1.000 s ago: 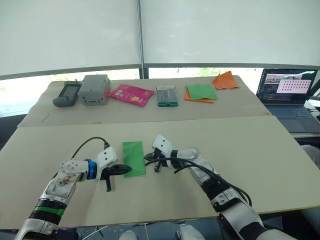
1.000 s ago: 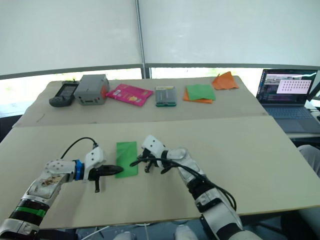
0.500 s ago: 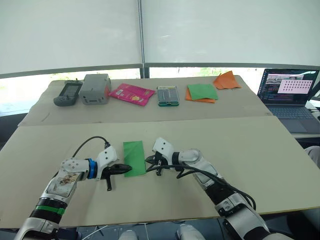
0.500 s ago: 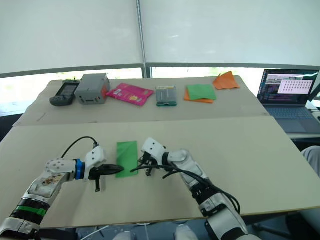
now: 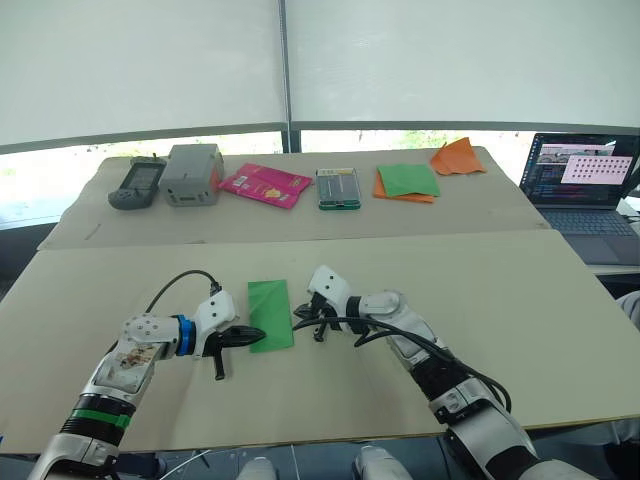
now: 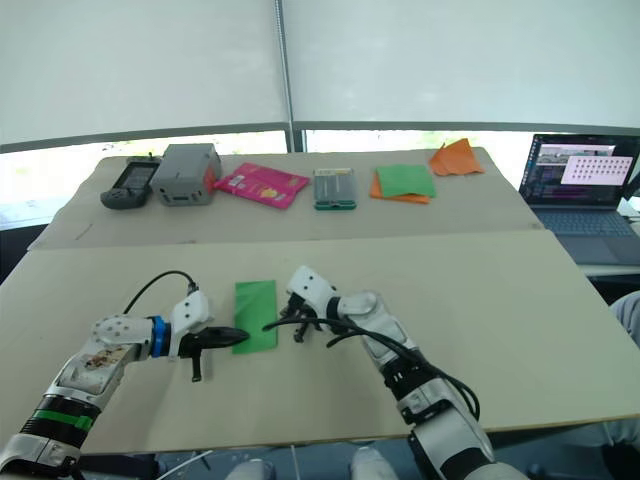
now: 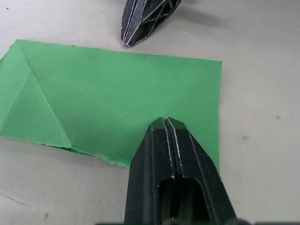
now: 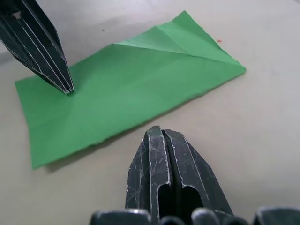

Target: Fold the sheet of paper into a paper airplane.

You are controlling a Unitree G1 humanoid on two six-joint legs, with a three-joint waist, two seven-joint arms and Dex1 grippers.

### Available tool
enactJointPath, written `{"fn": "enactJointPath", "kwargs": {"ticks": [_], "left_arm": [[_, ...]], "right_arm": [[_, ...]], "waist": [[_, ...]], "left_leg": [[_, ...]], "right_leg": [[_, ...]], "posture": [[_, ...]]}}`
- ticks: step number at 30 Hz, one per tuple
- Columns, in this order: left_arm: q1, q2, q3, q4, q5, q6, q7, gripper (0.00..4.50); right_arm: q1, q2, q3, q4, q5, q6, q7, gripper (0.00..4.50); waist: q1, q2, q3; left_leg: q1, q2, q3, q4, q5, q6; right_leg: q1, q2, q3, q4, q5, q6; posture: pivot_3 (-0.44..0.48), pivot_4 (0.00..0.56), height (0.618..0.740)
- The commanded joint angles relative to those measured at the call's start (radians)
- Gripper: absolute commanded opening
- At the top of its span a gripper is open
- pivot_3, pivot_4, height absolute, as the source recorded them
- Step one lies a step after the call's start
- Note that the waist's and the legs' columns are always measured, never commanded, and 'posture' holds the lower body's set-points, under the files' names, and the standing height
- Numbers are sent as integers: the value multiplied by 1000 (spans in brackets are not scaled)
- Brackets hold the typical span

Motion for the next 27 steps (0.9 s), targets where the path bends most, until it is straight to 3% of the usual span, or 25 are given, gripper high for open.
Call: {"fn": "enactJointPath", "kwargs": {"ticks": [1, 27], "left_arm": [[21, 5, -20, 27, 32, 26, 11, 0], [39, 13, -11, 3, 27, 35, 19, 0]], "right_arm": [[-29, 19, -17, -8, 27, -18, -1, 15], [31, 1, 56, 44, 4, -38, 35, 15]], "waist": [[0, 0, 0], [1, 1, 1]], "left_leg": [[0, 0, 0, 0, 0, 0], [0, 0, 0, 0, 0, 0]], "right_leg": [[0, 0, 0, 0, 0, 0], [0, 0, 0, 0, 0, 0]], "posture": [[0, 150, 740], [0, 150, 740]]}}
